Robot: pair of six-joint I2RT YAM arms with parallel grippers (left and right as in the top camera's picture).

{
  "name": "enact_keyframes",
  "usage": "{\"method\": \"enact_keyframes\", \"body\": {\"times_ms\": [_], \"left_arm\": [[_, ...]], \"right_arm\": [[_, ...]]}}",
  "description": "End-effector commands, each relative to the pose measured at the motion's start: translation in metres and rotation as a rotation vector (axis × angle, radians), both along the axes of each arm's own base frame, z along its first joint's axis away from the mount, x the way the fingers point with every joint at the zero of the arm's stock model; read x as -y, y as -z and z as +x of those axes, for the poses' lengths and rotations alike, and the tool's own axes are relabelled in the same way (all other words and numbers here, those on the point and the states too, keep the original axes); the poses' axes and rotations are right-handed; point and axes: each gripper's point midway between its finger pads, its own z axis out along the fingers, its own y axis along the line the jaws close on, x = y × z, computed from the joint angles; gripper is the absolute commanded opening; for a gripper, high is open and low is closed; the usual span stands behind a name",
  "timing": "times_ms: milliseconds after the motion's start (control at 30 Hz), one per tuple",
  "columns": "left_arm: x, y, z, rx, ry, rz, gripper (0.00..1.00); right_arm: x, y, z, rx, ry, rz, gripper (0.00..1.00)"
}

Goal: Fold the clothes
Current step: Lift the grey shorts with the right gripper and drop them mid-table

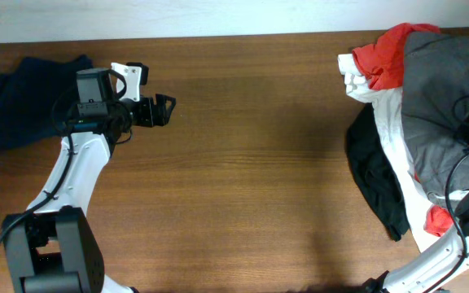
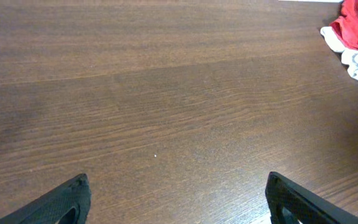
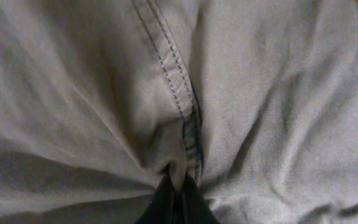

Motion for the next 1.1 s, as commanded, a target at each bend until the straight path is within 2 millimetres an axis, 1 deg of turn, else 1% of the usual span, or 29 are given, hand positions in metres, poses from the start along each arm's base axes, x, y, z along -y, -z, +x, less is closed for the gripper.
{"method": "enact_keyframes", "body": {"times_ms": [0,67,200,233,267,300,333,367,400,433,467,533,600,633,667,733,767,833,867,900,967,1033,1067], "left_arm": [[0.005,-0.008,0.004,0.032,0.028,-0.001,0.84],[0.005,-0.009,0.005,0.035,0.028,-0.001,0.82],[0.005,-0.011,0.007,0.049,0.028,0.0,0.79],[0.005,-0.013,0.008,0.058,0.028,0.0,0.78],[0.005,-0.014,0.009,0.065,0.028,0.0,0.77],[0.005,-0.015,0.011,0.072,0.026,-0.002,0.77],[0.005,-0.016,0.011,0.073,0.021,-0.007,0.76],[0.005,-0.017,0.012,0.074,0.017,-0.012,0.77],[0.005,-0.018,0.012,0.076,0.015,-0.015,0.76],[0.006,-0.019,0.013,0.08,0.021,-0.019,0.77],[0.01,-0.022,0.013,0.094,0.04,-0.035,0.77],[0.014,-0.028,0.014,0.116,0.062,-0.053,0.77],[0.018,-0.035,0.015,0.145,0.087,-0.071,0.77],[0.019,-0.037,0.015,0.153,0.092,-0.074,0.76],[0.019,-0.04,0.016,0.16,0.094,-0.074,0.76],[0.019,-0.047,0.015,0.174,0.094,-0.073,0.71],[0.019,-0.051,0.015,0.184,0.092,-0.071,0.7],[0.014,-0.066,0.014,0.219,0.068,-0.049,0.64],[0.012,-0.072,0.013,0.231,0.062,-0.042,0.63],[0.011,-0.079,0.012,0.247,0.056,-0.037,0.61],[0.008,-0.09,0.01,0.273,0.043,-0.026,0.58],[0.001,-0.106,0.006,0.305,0.016,-0.009,0.56],[-0.003,-0.111,0.005,0.315,0.006,-0.004,0.55]], "right_arm": [[0.012,-0.017,0.005,0.035,0.034,0.002,0.04],[0.012,-0.03,0.009,0.049,0.03,-0.002,0.04],[0.008,-0.07,0.023,0.112,-0.01,0.02,0.04],[0.004,-0.089,0.03,0.154,-0.029,0.045,0.04],[0.001,-0.105,0.035,0.181,-0.034,0.062,0.04],[-0.006,-0.13,0.042,0.219,-0.066,0.077,0.04],[-0.01,-0.141,0.045,0.232,-0.08,0.081,0.04],[-0.018,-0.162,0.049,0.246,-0.101,0.082,0.04],[-0.024,-0.177,0.052,0.25,-0.116,0.079,0.04],[-0.03,-0.188,0.054,0.253,-0.132,0.072,0.04],[-0.046,-0.212,0.059,0.259,-0.183,0.052,0.04],[-0.065,-0.238,0.063,0.269,-0.233,0.032,0.04],[-0.09,-0.267,0.067,0.289,-0.285,0.013,0.04],[-0.099,-0.278,0.068,0.299,-0.303,0.005,0.04],[-0.116,-0.293,0.07,0.311,-0.337,-0.006,0.04],[-0.141,-0.318,0.071,0.342,-0.39,-0.032,0.04],[-0.157,-0.332,0.071,0.361,-0.421,-0.045,0.04],[-0.204,-0.365,0.069,0.414,-0.509,-0.068,0.04],[-0.216,-0.371,0.068,0.427,-0.532,-0.073,0.04],[-0.237,-0.381,0.067,0.446,-0.572,-0.077,0.04],[-0.269,-0.394,0.065,0.474,-0.634,-0.079,0.04],[-0.303,-0.403,0.062,0.497,-0.701,-0.074,0.04],[-0.311,-0.405,0.061,0.504,-0.719,-0.073,0.04]]}}
